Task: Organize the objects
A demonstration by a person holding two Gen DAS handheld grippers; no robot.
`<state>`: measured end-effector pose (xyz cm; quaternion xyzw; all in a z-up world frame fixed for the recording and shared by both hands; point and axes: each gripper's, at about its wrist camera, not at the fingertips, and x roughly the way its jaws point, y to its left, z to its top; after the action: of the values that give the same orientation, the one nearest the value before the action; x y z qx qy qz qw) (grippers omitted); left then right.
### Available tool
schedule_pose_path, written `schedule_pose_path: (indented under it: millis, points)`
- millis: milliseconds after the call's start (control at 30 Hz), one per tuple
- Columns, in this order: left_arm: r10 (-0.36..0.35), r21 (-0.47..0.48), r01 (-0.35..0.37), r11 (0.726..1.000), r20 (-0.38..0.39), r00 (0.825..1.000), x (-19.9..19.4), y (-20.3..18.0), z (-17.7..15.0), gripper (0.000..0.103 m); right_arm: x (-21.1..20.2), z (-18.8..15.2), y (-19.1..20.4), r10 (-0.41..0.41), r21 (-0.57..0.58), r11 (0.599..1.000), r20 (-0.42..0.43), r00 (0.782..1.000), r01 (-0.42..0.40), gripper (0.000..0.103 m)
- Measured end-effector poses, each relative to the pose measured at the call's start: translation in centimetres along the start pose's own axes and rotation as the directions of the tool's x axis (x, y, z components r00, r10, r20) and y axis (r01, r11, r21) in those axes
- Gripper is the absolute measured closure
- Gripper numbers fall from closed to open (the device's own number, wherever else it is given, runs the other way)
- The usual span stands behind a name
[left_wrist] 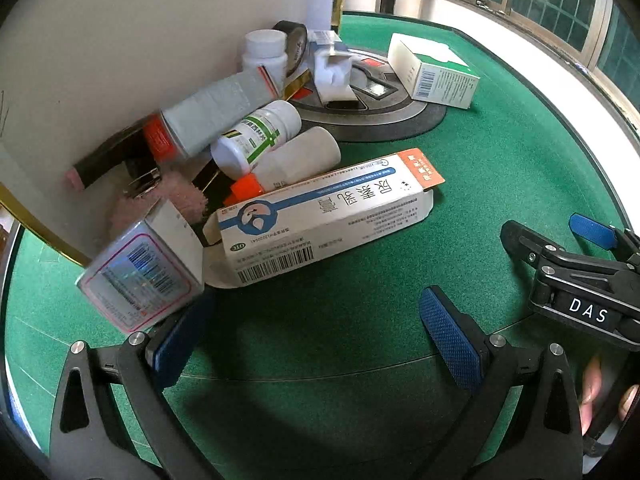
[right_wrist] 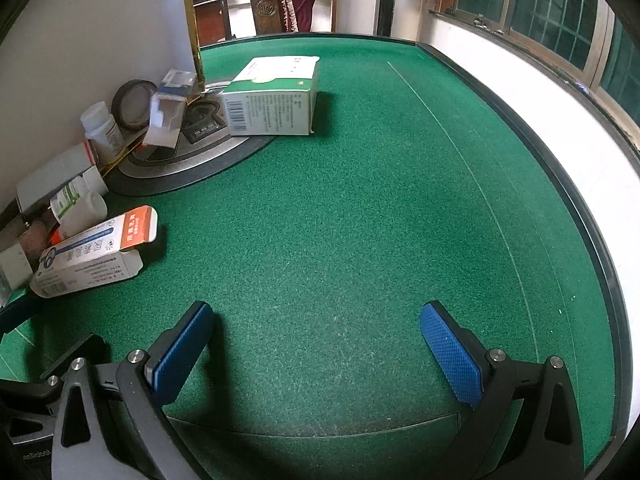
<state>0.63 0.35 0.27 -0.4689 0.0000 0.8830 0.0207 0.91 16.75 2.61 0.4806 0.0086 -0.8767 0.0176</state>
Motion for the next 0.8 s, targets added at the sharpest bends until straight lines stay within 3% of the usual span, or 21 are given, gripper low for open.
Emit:
schedule_pose_path:
  millis: [800]
  points:
    - [0.001, -0.003, -0.001, 1.000, -0.015, 1.000, -0.02, -0.11, -0.13, 0.000, 0.10, 0.01, 0.04, 0.011, 0.005, 1.000, -0.010, 1.000, -0.010, 0.000]
